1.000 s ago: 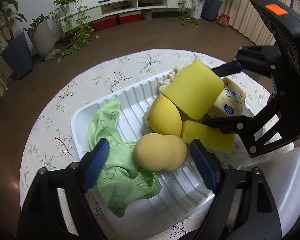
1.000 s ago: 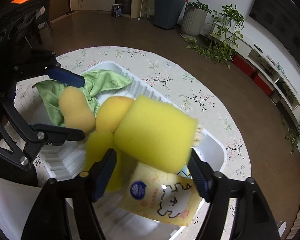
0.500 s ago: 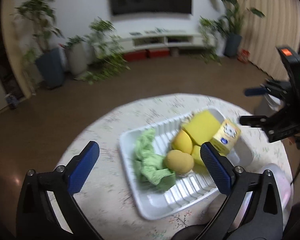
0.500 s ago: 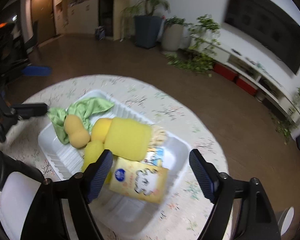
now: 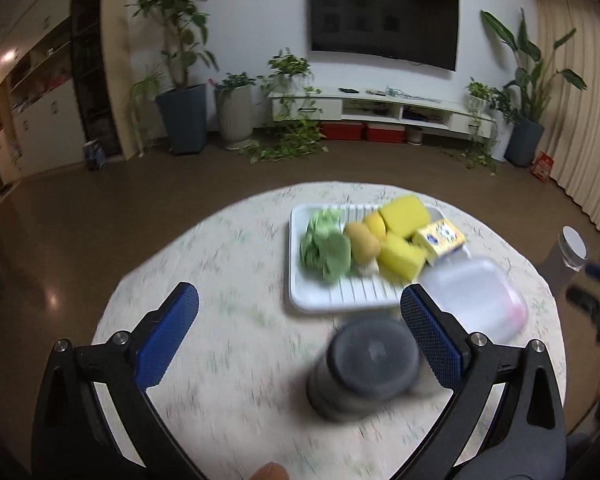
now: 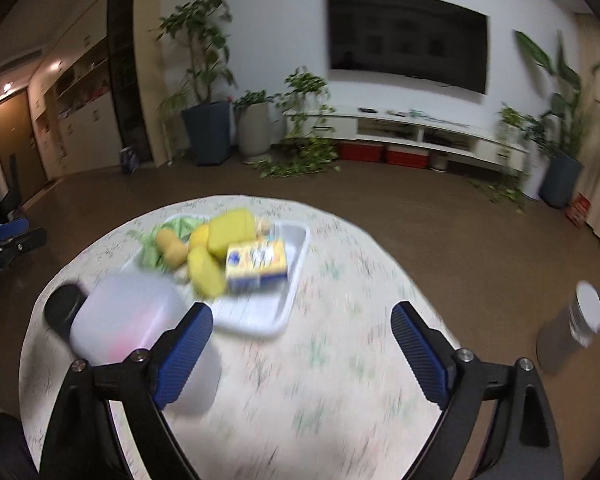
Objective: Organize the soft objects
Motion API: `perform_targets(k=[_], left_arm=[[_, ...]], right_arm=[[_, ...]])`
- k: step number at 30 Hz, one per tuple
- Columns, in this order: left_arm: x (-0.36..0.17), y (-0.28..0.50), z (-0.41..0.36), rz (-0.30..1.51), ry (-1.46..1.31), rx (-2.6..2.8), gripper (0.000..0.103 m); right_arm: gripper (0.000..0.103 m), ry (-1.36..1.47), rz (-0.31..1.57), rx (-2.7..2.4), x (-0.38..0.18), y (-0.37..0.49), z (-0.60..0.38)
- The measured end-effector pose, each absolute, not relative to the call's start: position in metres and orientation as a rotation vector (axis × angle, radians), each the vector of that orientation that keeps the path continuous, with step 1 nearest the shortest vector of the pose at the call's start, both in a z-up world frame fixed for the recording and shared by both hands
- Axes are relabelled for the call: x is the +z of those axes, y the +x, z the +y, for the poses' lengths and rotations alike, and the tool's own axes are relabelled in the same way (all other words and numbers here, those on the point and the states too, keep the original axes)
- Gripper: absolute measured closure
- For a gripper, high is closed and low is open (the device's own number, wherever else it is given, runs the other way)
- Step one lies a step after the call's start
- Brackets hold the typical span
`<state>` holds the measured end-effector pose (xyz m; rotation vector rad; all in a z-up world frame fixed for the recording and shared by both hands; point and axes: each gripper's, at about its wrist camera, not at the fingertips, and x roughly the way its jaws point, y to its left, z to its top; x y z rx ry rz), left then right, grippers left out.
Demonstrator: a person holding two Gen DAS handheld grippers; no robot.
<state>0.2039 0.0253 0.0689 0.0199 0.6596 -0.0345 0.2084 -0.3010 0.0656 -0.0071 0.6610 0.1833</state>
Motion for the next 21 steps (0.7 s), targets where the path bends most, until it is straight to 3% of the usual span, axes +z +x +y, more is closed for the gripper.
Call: perform_targets(k=[9,21], left_arm=[[0.044,0.134,0.016,0.698,-0.006,-0.006,0.000],[0.039,0.102,0.013,0.681,-0.013,-0.003,0.000]], right_arm=[[0.003,0.061,0.639,0.115,0.031,0.094,-0.261],[0.000,0.063,0.641,0.079,0.030,0.063,-0.244]])
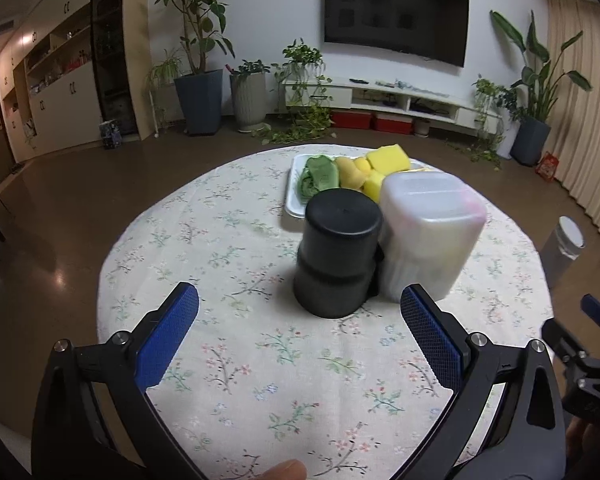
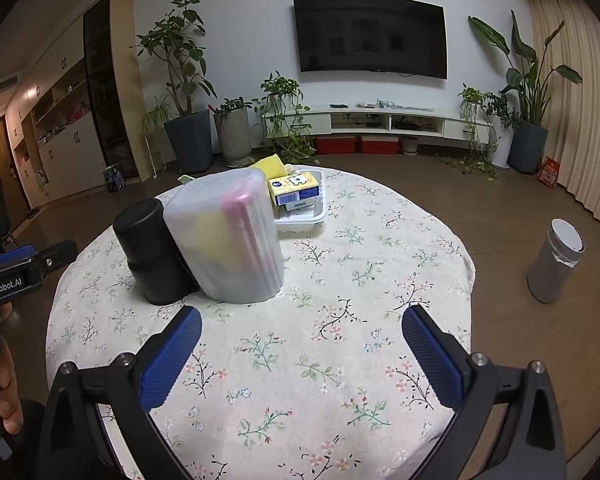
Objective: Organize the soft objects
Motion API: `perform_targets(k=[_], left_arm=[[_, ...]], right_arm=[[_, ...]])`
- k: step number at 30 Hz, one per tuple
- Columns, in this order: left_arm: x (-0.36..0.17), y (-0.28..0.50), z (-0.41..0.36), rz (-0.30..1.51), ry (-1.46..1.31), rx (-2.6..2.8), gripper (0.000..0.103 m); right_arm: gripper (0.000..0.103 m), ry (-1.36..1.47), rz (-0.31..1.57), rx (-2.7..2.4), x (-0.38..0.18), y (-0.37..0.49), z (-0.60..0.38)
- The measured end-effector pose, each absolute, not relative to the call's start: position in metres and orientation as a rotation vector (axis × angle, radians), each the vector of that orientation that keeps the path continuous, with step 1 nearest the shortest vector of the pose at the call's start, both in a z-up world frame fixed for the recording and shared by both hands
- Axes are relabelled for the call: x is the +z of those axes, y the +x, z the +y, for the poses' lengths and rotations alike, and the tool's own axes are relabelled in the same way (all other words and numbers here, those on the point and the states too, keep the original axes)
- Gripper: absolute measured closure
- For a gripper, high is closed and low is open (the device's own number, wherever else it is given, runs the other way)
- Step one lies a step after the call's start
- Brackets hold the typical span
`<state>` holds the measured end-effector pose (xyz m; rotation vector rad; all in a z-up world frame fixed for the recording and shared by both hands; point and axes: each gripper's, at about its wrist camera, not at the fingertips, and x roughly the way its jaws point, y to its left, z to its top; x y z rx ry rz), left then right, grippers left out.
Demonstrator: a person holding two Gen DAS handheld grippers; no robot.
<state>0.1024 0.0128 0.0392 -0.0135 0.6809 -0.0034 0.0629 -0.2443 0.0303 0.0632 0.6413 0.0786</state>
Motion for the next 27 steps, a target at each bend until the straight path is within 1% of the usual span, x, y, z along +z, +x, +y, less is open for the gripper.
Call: perform_targets(k=[8,12,27], left_arm=[[0.029,0.103,0.003,0.714,0.031,0.026,0.000],[0.025,0.104,0.007,0.724,-0.010,-0.012,0.000],[0.021,0.100,0.004,0.742,-0.024,-0.034,0.000]], right_arm=[[0.000,0.025,0.650,0.091,0.026,0.060,-0.231],[0.001,0.018,0.658,0.095,0.024,0.058,-0.227],[0.000,-0.002,0.665,0.098,0.023,0.054,-0.218]])
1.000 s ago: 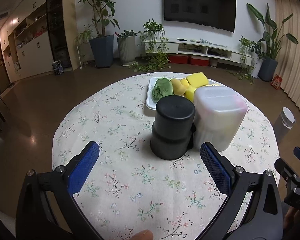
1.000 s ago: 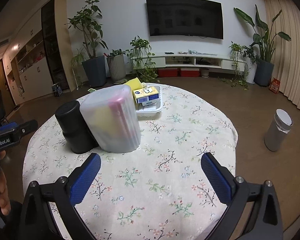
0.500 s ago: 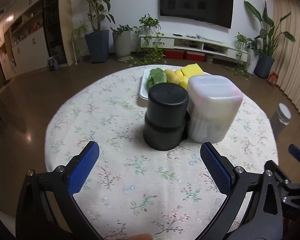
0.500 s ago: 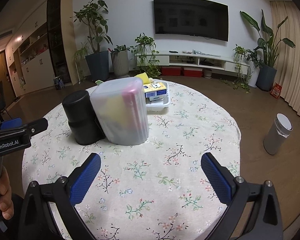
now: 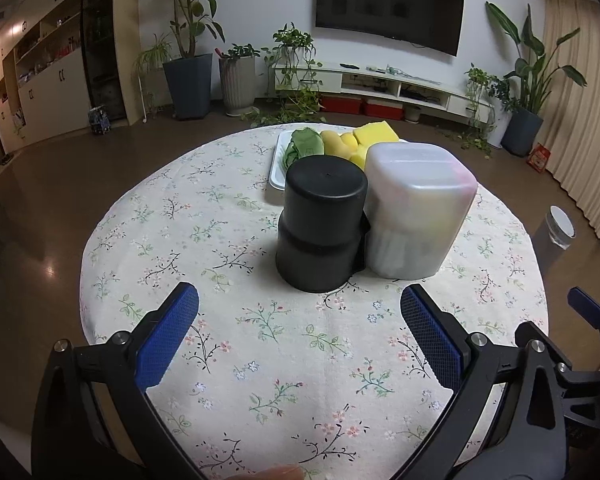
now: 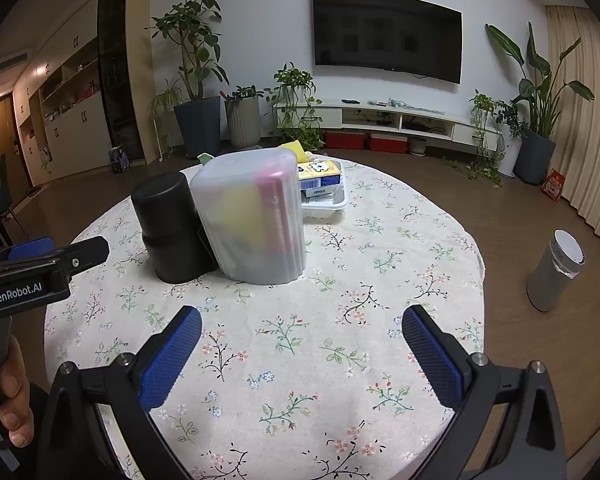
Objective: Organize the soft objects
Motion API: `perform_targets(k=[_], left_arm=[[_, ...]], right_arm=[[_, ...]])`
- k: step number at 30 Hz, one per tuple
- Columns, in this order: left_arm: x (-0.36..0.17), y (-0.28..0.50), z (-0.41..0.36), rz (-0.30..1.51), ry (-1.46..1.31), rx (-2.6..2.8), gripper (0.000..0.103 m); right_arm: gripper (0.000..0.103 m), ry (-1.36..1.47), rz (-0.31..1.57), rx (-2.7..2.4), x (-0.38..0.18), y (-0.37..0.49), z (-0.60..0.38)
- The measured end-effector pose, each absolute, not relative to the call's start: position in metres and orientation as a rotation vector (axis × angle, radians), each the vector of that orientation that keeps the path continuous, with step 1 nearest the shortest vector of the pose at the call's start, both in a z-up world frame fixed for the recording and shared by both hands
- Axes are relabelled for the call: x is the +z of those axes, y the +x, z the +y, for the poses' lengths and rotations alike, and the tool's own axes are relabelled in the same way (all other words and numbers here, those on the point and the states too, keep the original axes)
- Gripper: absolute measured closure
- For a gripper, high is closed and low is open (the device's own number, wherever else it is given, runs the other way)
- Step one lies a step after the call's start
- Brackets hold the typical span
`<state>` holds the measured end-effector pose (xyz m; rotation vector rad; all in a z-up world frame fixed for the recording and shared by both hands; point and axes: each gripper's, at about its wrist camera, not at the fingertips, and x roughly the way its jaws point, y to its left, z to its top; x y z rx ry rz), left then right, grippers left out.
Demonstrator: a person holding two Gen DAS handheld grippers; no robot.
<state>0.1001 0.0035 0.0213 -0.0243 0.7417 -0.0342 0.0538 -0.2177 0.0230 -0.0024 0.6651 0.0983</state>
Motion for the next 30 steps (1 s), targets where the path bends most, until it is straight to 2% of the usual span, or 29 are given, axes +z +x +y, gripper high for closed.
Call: perform_targets(k=[30], left_arm=[[0.0188,0.0973,-0.0014,0.751,-0.006,-0.030,0.000]], right_arm=[[0.000,0.002,0.672,0.095,0.0229,0.0516,-0.2147]])
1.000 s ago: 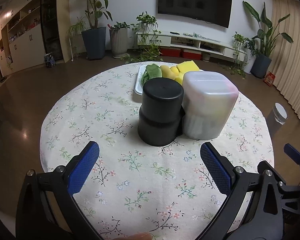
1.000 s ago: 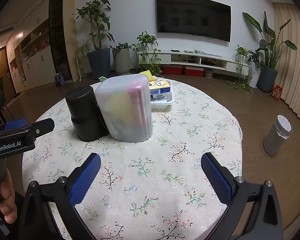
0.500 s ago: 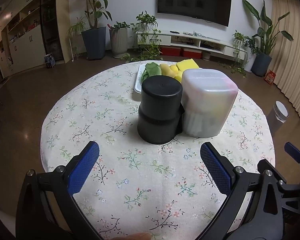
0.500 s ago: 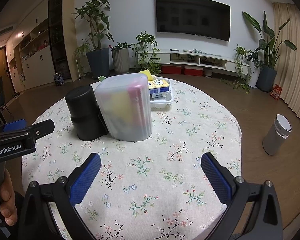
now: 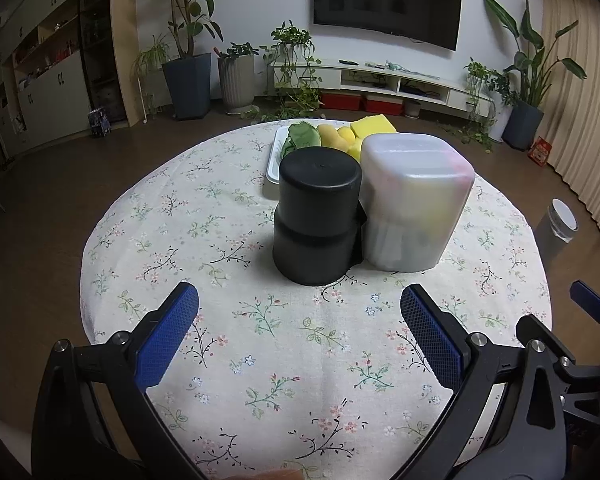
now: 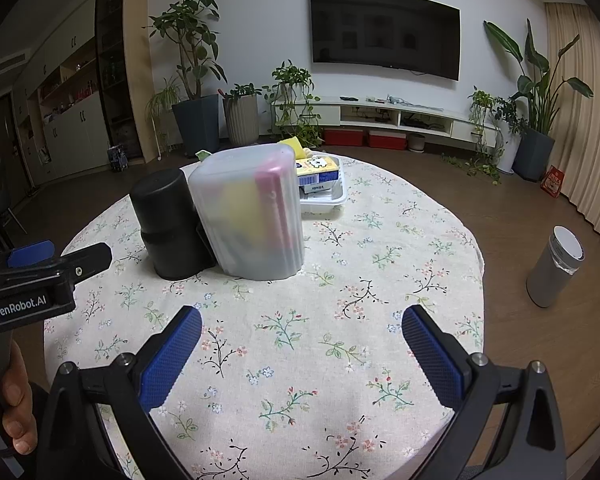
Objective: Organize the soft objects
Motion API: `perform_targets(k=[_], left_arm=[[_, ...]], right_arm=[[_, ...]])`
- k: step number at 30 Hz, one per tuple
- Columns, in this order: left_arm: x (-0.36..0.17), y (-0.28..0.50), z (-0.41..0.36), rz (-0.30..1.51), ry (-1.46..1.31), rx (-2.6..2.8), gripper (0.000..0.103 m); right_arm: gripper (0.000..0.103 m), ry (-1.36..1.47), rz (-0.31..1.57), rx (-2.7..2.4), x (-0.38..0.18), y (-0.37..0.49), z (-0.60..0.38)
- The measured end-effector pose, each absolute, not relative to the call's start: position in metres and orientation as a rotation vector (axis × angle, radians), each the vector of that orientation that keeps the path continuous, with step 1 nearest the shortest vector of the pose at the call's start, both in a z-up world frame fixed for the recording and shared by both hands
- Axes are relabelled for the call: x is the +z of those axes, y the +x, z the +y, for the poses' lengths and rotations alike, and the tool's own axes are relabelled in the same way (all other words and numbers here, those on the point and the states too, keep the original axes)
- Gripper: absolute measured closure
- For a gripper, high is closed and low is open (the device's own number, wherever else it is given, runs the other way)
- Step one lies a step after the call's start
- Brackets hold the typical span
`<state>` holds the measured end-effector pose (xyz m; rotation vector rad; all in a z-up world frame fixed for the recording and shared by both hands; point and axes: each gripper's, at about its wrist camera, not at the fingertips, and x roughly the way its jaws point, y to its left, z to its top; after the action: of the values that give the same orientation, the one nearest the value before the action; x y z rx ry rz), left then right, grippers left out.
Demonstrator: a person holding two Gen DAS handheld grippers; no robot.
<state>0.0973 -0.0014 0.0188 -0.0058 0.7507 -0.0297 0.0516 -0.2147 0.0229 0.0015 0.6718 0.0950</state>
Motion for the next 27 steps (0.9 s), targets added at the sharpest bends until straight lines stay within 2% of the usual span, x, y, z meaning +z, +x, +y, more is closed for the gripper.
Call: perform_targets(k=[27], left_arm=[[0.0122,0.0981,-0.0060,0.769,0.003,-0.022,0.000]], right_arm=[[0.000,0.004,0.678,0.096,0.0215,0.0513,-0.2155]])
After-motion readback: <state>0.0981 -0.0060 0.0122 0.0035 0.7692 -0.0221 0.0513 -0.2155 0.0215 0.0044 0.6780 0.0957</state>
